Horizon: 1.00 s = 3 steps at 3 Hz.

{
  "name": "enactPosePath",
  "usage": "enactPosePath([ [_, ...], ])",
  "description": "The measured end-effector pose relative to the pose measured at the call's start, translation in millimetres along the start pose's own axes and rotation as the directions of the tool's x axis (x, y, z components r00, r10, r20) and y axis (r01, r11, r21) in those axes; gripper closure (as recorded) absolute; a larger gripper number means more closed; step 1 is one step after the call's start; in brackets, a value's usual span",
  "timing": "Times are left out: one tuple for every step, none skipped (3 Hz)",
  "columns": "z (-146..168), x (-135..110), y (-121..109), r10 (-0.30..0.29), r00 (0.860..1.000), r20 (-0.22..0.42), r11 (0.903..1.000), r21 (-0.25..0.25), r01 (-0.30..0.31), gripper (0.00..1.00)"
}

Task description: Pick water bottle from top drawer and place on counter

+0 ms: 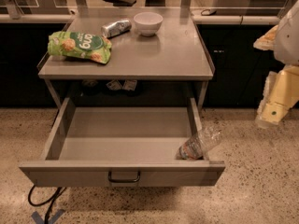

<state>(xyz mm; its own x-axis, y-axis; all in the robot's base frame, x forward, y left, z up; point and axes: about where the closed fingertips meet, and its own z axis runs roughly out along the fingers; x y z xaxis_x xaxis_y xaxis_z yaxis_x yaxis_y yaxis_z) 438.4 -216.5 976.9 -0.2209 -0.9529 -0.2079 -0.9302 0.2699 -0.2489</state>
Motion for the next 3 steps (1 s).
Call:
enactPosePath([
  [2.6,0.6,-1.4,0.001,1.000,0.004,1.0000,-0.002,-0.001,0.00],
  [27.0,2.6,-3.9,-0.002,1.000,-0.002,0.9982,-0.059,0.002,0.00],
  [28.4,2.7,-4.3,-0.002,1.000,-0.001,0.9981,-0.061,0.002,0.00],
])
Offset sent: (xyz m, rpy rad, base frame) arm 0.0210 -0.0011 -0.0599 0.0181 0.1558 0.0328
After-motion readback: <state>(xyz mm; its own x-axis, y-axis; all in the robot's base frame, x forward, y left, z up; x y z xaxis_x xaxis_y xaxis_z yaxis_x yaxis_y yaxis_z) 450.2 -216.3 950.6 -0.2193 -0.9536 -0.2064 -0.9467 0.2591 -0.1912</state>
